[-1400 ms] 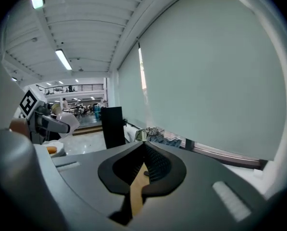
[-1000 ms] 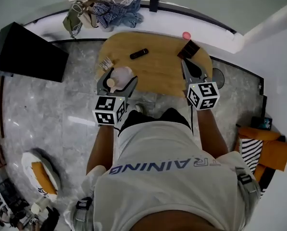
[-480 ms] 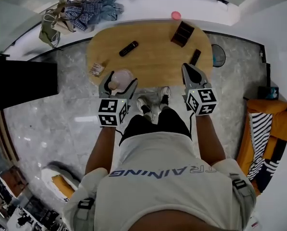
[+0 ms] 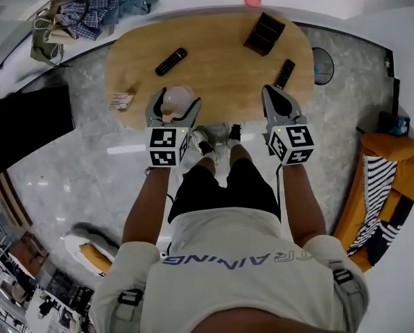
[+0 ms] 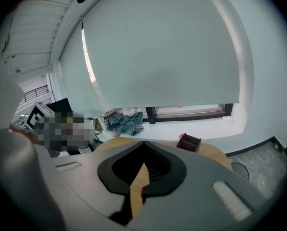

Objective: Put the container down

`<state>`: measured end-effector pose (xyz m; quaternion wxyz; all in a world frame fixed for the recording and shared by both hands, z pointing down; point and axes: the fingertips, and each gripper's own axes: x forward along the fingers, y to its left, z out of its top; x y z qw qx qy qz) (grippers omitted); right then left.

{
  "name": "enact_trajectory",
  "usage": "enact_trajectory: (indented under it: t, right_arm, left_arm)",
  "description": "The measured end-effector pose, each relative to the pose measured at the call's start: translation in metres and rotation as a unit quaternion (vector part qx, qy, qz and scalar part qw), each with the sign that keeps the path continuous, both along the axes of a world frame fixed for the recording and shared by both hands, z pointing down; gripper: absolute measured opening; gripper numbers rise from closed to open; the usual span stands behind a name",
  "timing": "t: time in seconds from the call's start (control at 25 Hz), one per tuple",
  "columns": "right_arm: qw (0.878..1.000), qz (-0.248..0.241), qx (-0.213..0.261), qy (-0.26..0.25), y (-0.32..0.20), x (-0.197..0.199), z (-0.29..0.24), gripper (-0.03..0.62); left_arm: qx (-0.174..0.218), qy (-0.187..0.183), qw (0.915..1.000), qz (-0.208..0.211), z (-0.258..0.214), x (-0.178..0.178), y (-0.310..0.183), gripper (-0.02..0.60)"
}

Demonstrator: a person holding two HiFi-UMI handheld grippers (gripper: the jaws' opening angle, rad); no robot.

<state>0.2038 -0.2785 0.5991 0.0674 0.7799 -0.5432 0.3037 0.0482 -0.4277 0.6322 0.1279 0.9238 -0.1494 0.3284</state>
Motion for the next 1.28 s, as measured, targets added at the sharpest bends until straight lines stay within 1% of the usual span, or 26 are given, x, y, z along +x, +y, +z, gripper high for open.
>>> enact_trajectory:
  t: [0.08, 0.28, 0.4, 0.52, 0.6, 0.76, 0.92, 1.12, 1.28]
  right_arm:
    - [1.000, 0.001, -0.007, -0.008, -0.007, 0.006, 0.018, 0.015]
    - [0.999, -0.005, -0.023, -0.029, -0.029, 0.002, 0.056, 0.015]
    - [0.999, -0.005, -0.030, -0.040, -0.033, 0.005, 0.074, 0.015]
    - [0.998, -0.009, -0.039, -0.055, -0.027, 0.003, 0.093, 0.015]
    - [0.996, -0.023, -0.049, -0.066, -0.019, -0.003, 0.107, 0.016]
    - [0.992, -0.035, -0.086, -0.090, 0.009, -0.018, 0.141, 0.015]
    - [0.988, -0.026, -0.109, -0.106, 0.029, -0.016, 0.166, 0.015]
    - [0.987, -0.027, -0.103, -0.117, 0.024, -0.020, 0.176, 0.016]
    - [0.987, -0.025, -0.100, -0.120, 0.025, -0.020, 0.174, 0.015]
  left_arm:
    - [-0.002, -0.006, 1.0000, 0.003, 0.026, 0.014, -0.004, 0.396]
    - [-0.007, -0.030, 0.9994, 0.015, 0.092, 0.042, -0.019, 0.396]
    - [-0.016, -0.046, 0.9986, 0.019, 0.135, 0.063, -0.020, 0.396]
    - [-0.031, -0.070, 0.9966, 0.031, 0.188, 0.080, -0.010, 0.396]
    - [-0.040, -0.082, 0.9950, 0.040, 0.222, 0.092, -0.001, 0.396]
    - [-0.036, -0.104, 0.9922, 0.057, 0.273, 0.115, 0.003, 0.396]
    - [-0.032, -0.121, 0.9903, 0.061, 0.303, 0.133, 0.006, 0.396]
    - [-0.028, -0.141, 0.9875, 0.063, 0.320, 0.143, 0.007, 0.396]
    - [-0.032, -0.146, 0.9870, 0.059, 0.321, 0.146, 0.009, 0.396]
